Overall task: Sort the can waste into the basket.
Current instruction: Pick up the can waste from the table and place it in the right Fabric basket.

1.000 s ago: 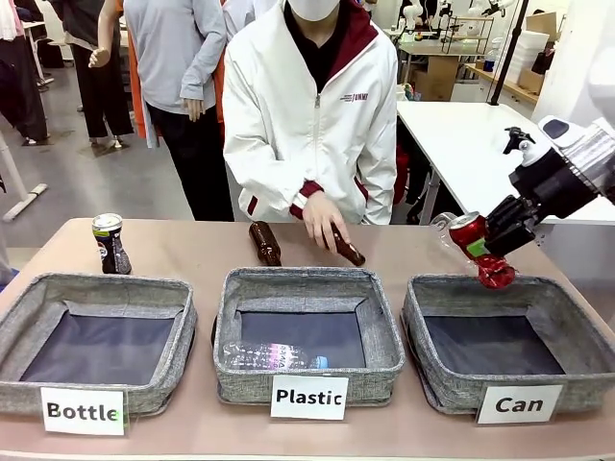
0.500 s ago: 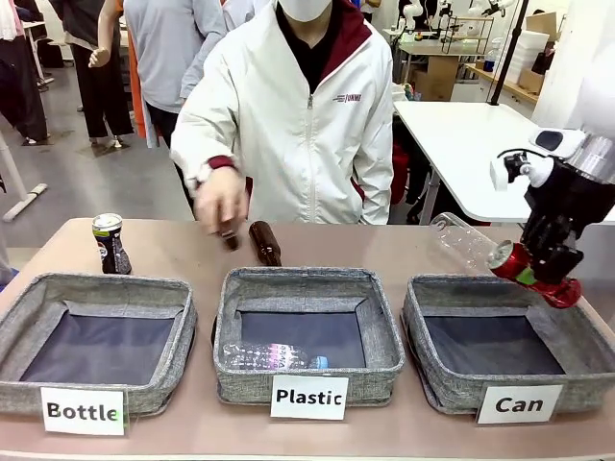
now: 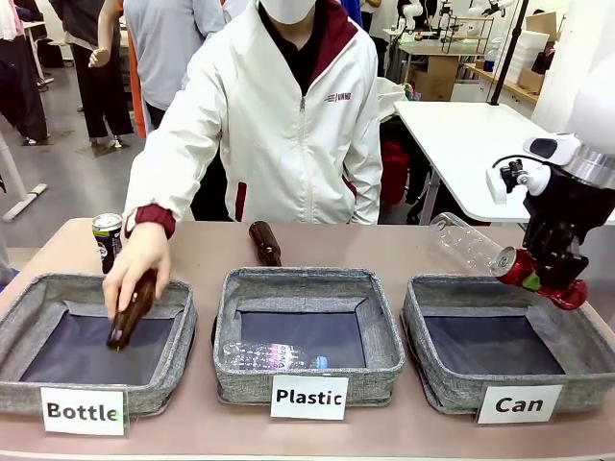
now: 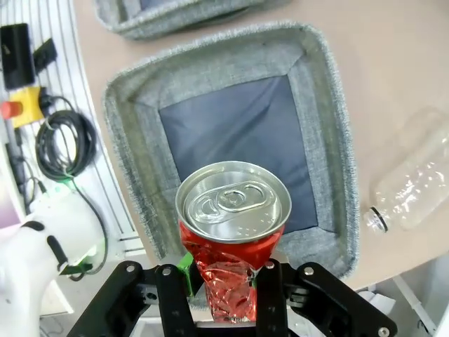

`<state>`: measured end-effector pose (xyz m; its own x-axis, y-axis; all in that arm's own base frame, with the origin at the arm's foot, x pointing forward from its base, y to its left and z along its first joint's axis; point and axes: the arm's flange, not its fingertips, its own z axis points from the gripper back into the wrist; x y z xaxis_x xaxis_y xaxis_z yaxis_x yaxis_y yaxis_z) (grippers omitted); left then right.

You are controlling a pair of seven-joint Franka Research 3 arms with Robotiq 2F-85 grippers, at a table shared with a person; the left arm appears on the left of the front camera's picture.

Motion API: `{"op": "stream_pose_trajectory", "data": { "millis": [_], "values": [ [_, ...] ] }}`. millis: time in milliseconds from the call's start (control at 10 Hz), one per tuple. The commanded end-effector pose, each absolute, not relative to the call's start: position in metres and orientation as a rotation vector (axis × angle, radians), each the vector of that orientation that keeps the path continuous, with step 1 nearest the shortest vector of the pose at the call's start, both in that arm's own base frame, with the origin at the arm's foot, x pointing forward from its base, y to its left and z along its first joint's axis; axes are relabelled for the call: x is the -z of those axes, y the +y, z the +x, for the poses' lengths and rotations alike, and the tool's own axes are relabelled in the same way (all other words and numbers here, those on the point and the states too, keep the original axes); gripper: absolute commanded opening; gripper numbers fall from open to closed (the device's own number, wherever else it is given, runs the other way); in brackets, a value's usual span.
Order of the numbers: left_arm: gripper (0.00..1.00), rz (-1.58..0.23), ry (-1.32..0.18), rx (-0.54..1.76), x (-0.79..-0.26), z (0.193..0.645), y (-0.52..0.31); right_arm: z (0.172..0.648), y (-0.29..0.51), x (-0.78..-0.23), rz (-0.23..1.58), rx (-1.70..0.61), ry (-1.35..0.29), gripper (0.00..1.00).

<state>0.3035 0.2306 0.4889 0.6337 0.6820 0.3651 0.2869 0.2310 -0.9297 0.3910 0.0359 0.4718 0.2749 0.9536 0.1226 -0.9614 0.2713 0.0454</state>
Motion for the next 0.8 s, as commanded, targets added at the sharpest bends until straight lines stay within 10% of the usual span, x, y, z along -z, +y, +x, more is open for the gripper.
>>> {"op": "stream_pose_trajectory", "data": {
  "millis": [0, 400, 500, 700],
  "values": [
    [1.0, -1.328, -1.057, -0.281, -0.55, 0.268, 0.295, 0.399, 0.038, -0.465, 0.086, -1.255, -0.091, 0.24],
    [1.0, -1.332, -1.145, -0.304, -0.562, 0.243, 0.317, 0.405, 0.041, -0.46, 0.065, -1.277, -0.053, 0.34],
    [1.0, -1.337, -1.136, -0.303, -0.562, 0.247, 0.316, 0.405, 0.04, -0.46, 0.064, -1.288, -0.06, 0.82],
    [1.0, -1.335, -1.117, -0.308, -0.557, 0.249, 0.311, 0.406, 0.04, -0.459, 0.071, -1.289, -0.041, 1.0]
  ]
}}
